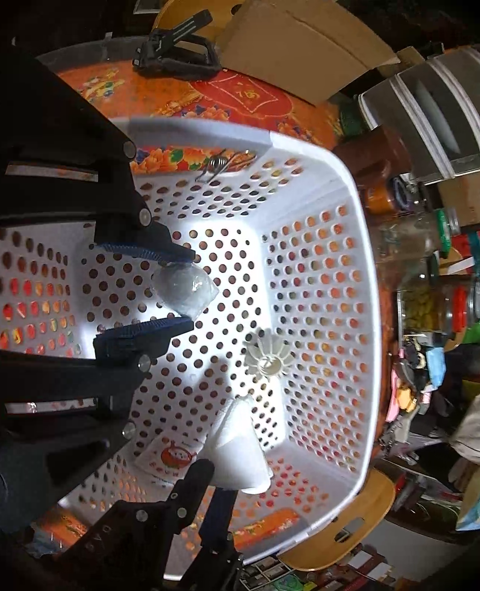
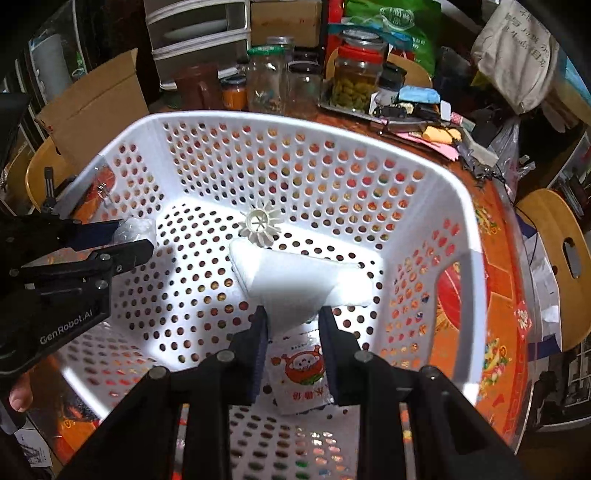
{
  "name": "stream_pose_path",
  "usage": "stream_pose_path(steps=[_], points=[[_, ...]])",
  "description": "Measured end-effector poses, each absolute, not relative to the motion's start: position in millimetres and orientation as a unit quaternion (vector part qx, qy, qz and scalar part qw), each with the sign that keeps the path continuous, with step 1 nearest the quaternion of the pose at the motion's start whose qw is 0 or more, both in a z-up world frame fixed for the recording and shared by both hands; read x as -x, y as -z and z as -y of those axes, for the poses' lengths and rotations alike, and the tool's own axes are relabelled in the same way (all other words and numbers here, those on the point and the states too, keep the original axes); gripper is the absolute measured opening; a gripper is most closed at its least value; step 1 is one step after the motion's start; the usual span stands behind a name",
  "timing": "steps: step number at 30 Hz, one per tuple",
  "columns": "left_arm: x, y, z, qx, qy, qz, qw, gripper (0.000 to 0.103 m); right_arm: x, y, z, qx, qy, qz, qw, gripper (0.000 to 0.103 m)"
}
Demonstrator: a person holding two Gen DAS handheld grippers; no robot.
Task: Organize soft objects
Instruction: 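Open the left tool releasing the cloth ball while the right tool releases the folded cloth, then withdraw both tools from the basket toward the table items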
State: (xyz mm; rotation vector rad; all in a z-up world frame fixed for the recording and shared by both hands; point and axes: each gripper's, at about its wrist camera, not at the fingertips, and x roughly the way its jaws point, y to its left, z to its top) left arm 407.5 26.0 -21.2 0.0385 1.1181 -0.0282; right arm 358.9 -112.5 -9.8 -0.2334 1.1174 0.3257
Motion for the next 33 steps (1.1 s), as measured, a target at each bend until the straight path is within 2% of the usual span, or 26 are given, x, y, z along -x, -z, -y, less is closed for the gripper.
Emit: stream_pose_path(steps=[6,10,12,13,14,18,20,22,23,26,33], points=[[-411,28,-26,-0.013,0.019,-0.538,0.843,0.028,-367,14,113,0.102,-0.155,-0.534,0.825,0.027],[-411,27,-26,-0.007,0.026,-0.537,0.843,0.032,-367,15,113,0.100,-0.157,-0.533,0.825,0.037],[-409,24,-26,-0.006,0.032,-0.527,0.849,0.038,-365,12,114,0.094,-0.163,-0.528,0.828,0.047],[-408,22,-25,-0.005,0.034,-0.524,0.851,0.042,-363,10,114,0.092,-0.165,-0.524,0.830,0.058],[-407,20,-25,-0.004,0.036,-0.522,0.852,0.046,-362,8,114,0.091,-0.167,-0.521,0.832,0.063],[-400,10,-16,-0.015,0.043,-0.506,0.862,0.061,-354,-3,113,0.085,-0.176,-0.509,0.838,0.075],[-398,4,-15,-0.030,0.021,-0.496,0.868,0.082,-352,-8,115,0.090,-0.170,-0.501,0.844,0.085],[-396,-3,-19,-0.023,0.015,-0.485,0.874,0.093,-348,-14,119,0.082,-0.172,-0.496,0.847,0.093],[-394,-8,-21,-0.016,0.018,-0.480,0.877,0.094,-346,-17,122,0.080,-0.171,-0.492,0.850,0.098],[-390,-18,-24,-0.013,0.017,-0.469,0.883,0.102,-342,-24,125,0.080,-0.170,-0.487,0.853,0.100],[-375,-32,-19,-0.024,0.022,-0.459,0.888,0.103,-327,-33,131,0.075,-0.171,-0.479,0.858,0.103]])
